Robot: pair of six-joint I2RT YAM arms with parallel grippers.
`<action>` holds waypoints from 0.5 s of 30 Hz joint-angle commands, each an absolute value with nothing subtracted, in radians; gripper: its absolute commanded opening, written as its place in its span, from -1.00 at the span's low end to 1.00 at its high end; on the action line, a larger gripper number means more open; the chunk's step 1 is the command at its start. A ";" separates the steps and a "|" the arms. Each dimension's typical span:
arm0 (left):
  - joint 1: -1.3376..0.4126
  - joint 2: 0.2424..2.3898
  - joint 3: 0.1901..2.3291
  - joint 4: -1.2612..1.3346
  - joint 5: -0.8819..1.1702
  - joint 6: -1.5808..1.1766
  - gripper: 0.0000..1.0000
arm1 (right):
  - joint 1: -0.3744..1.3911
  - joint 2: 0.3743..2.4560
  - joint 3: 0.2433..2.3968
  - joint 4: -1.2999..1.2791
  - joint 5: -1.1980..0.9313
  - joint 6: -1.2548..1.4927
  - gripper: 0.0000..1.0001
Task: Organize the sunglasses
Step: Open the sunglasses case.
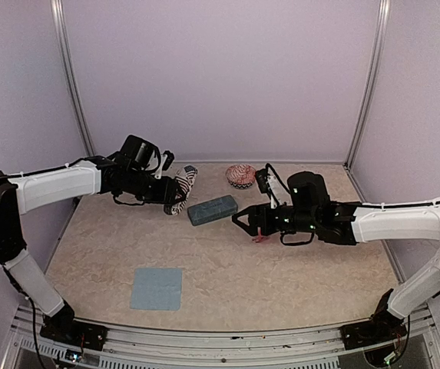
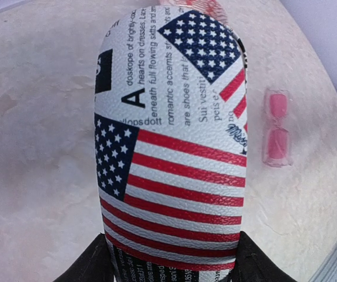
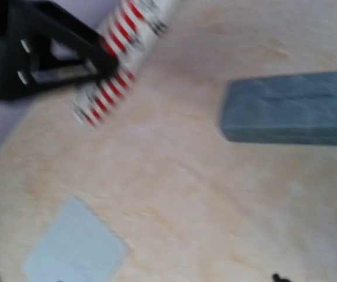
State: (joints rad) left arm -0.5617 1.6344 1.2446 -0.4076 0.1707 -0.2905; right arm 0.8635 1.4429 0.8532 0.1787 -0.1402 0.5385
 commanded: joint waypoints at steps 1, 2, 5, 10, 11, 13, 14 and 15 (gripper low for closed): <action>-0.649 1.563 1.164 -0.234 0.246 -0.378 -1.00 | 0.873 1.419 0.890 0.279 -0.243 0.593 0.47; -0.671 1.547 1.141 -0.200 0.252 -0.402 -1.00 | 0.874 1.421 0.891 0.293 -0.250 0.600 0.48; -0.746 1.513 1.080 -0.112 0.253 -0.449 -1.00 | 0.874 1.422 0.876 0.356 -0.268 0.625 0.51; -0.824 1.496 1.049 -0.025 0.232 -0.489 -1.00 | 0.876 1.427 0.839 0.423 -0.255 0.705 0.51; -0.836 1.496 1.050 -0.020 0.229 -0.489 -1.00 | 0.876 1.428 0.831 0.441 -0.258 0.720 0.51; -0.855 1.498 1.058 -0.023 0.222 -0.487 -1.00 | 0.875 1.431 0.821 0.464 -0.258 0.756 0.51; -0.862 1.495 1.055 -0.019 0.220 -0.489 -1.00 | 0.875 1.431 0.816 0.476 -0.261 0.771 0.50; -0.868 1.492 1.053 -0.017 0.219 -0.488 -1.00 | 0.876 1.430 0.809 0.491 -0.263 0.781 0.50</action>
